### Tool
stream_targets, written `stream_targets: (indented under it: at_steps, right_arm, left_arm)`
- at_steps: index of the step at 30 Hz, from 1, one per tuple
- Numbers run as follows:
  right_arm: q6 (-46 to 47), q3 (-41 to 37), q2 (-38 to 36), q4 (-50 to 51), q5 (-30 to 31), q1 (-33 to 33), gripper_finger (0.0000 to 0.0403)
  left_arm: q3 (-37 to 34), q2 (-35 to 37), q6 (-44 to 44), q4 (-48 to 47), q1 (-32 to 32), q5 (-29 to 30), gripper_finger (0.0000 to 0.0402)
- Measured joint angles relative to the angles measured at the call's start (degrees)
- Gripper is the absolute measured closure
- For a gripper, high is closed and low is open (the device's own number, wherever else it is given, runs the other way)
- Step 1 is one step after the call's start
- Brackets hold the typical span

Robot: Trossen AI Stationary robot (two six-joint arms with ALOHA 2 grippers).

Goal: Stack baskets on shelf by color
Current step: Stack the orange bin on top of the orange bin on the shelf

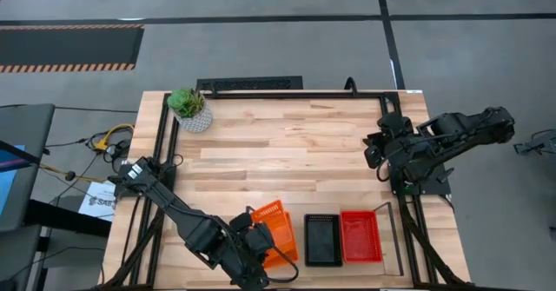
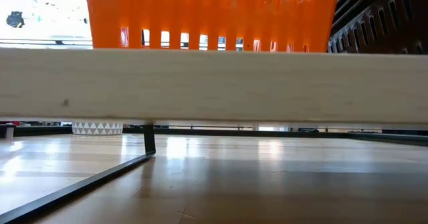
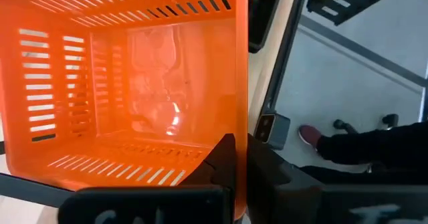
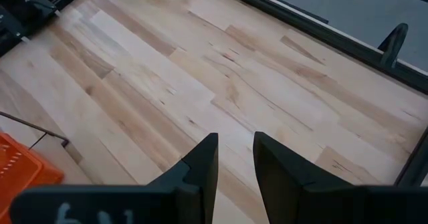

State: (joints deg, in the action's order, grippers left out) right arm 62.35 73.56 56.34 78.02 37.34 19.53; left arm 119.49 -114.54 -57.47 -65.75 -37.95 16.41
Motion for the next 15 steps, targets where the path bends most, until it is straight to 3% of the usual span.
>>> stream_targets:
  at_steps: [15]
  right_arm:
    - [0.0, 0.0, 0.0, 1.4, 0.0, 0.0, 0.0285]
  left_arm:
    - [-6.1, 0.1, -0.2, 4.1, 0.0, -2.0, 0.0401]
